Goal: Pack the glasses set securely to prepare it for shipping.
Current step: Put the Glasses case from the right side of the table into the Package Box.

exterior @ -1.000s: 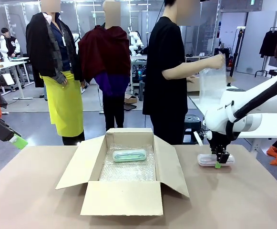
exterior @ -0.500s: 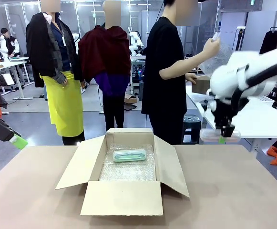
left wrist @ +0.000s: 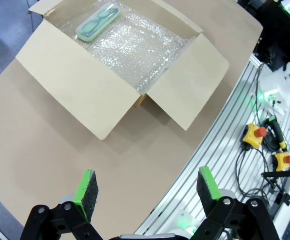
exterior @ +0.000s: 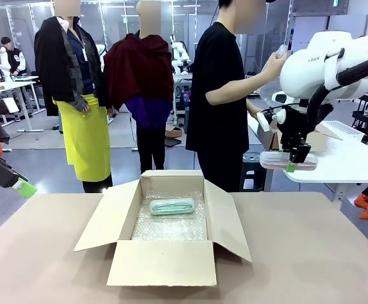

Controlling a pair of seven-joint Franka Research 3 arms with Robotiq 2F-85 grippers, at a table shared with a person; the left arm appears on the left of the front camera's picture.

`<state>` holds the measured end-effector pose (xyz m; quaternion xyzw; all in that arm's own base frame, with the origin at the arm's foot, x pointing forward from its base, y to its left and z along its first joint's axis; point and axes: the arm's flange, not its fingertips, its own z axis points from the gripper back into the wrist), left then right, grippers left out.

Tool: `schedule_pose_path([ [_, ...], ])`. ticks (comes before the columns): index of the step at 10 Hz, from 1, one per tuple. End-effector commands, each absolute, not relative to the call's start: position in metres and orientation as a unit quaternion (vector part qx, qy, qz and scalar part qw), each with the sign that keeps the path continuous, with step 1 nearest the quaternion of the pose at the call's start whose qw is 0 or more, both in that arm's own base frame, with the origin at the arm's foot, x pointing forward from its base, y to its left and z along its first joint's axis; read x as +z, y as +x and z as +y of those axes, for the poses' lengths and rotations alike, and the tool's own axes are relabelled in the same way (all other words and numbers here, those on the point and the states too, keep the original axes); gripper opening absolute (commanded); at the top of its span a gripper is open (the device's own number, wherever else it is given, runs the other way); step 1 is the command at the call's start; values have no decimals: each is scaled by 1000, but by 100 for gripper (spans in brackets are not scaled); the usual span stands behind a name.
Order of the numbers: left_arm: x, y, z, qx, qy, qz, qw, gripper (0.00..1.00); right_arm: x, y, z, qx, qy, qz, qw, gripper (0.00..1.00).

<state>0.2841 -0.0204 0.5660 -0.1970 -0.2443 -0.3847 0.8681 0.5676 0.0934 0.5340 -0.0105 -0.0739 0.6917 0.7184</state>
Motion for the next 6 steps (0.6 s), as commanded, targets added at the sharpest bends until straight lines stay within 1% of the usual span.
schedule_pose_path([
  [1,566,283,-19,-387,-196,-243,868,100,542,573,129,687,11,-73,723,36],
  [4,566,283,-19,-387,-196,-243,868,100,533,578,247,706,16,-50,706,36],
  [6,566,283,-19,-387,-196,-243,868,100,525,578,309,707,18,-54,705,36],
])
